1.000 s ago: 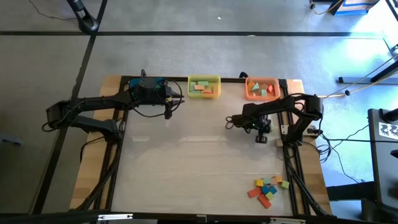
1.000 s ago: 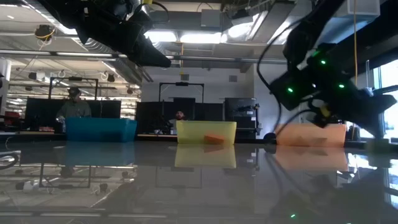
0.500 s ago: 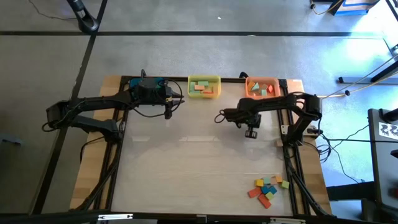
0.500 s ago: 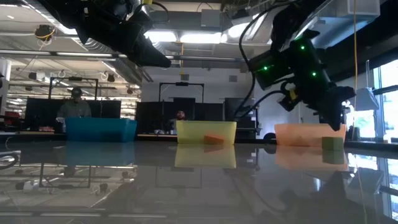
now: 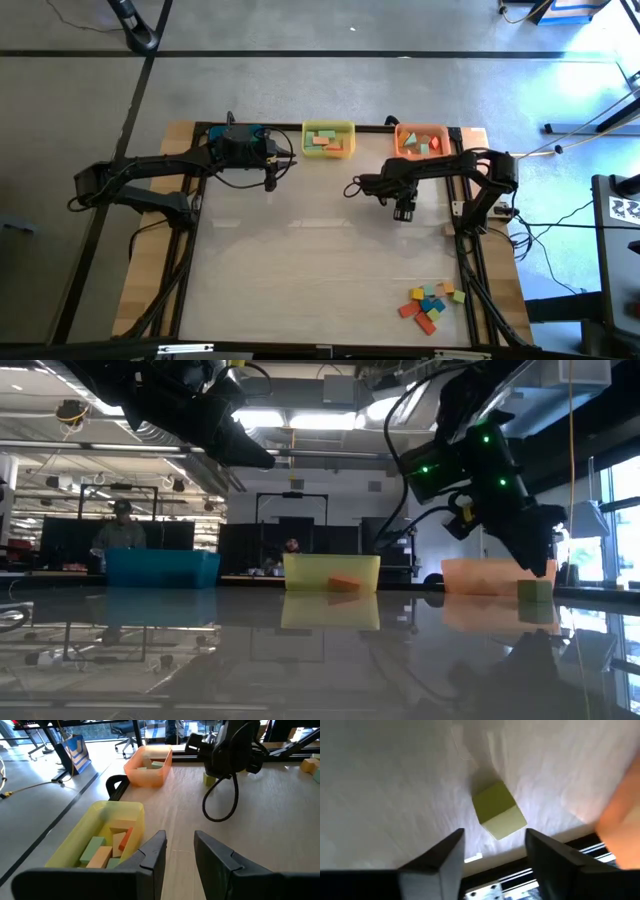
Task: Sort blocks by size
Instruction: Put the light green square block into the blue bin
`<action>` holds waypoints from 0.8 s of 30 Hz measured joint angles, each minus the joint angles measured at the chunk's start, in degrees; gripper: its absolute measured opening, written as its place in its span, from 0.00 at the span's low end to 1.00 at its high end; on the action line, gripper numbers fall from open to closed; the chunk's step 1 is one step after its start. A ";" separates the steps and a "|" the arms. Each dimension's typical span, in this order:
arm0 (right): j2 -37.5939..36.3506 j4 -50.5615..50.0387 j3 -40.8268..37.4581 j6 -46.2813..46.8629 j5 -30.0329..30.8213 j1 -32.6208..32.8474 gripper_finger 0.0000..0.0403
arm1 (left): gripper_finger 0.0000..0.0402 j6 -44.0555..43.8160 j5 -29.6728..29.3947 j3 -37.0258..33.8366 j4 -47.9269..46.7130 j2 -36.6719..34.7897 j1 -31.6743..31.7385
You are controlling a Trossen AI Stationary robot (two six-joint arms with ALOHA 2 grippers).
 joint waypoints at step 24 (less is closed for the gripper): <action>0.02 9.98 -6.01 -14.95 4.49 0.02 0.32 | 0.22 0.63 -0.02 -0.02 0.07 0.00 0.00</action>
